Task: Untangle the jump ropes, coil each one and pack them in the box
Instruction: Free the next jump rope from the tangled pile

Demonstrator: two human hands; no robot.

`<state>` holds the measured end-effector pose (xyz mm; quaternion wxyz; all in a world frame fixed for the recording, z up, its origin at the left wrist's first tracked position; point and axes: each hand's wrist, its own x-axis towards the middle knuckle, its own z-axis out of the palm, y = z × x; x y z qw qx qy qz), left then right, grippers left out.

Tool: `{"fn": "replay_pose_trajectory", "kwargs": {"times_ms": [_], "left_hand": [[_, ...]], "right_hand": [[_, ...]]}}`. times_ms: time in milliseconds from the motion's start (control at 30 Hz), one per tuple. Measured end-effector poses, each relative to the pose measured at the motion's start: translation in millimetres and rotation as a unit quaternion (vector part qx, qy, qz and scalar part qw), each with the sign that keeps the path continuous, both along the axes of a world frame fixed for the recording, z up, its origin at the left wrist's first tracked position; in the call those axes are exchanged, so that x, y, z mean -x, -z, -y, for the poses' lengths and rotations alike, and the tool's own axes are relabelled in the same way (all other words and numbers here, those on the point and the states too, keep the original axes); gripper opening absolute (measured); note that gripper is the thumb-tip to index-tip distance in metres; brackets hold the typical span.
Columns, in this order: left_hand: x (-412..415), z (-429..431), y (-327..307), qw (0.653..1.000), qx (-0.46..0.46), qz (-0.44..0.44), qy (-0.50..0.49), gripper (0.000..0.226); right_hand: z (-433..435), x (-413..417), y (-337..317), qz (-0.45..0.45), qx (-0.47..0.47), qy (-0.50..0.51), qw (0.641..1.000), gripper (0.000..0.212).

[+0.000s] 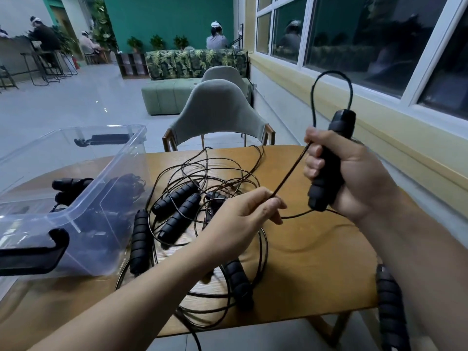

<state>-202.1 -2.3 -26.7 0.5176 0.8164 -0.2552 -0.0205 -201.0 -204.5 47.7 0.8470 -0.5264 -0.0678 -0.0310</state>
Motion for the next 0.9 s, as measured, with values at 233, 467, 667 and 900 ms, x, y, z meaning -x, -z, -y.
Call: {"fn": "replay_pose_trajectory", "kwargs": {"times_ms": [233, 467, 667, 900], "left_hand": [[-10.1, -4.2, -3.8, 0.998, 0.037, 0.02, -0.053, 0.024], [-15.1, -5.0, -12.0, 0.995, 0.059, 0.053, -0.061, 0.021], [-18.1, -5.0, -6.9, 0.995, 0.043, 0.057, -0.063, 0.023], [-16.8, -2.3, -5.6, 0.996, 0.016, 0.083, -0.037, 0.026]], "right_hand": [[7.4, -12.7, 13.9, -0.032, 0.04, 0.05, 0.997, 0.017], [-23.4, -6.5, 31.3, 0.008, 0.168, -0.01, 0.986, 0.022], [-31.3, -6.9, 32.4, 0.049, 0.246, 0.014, 0.968, 0.018], [-30.1, -5.5, 25.9, 0.082, 0.249, 0.04, 0.964, 0.019]]}}
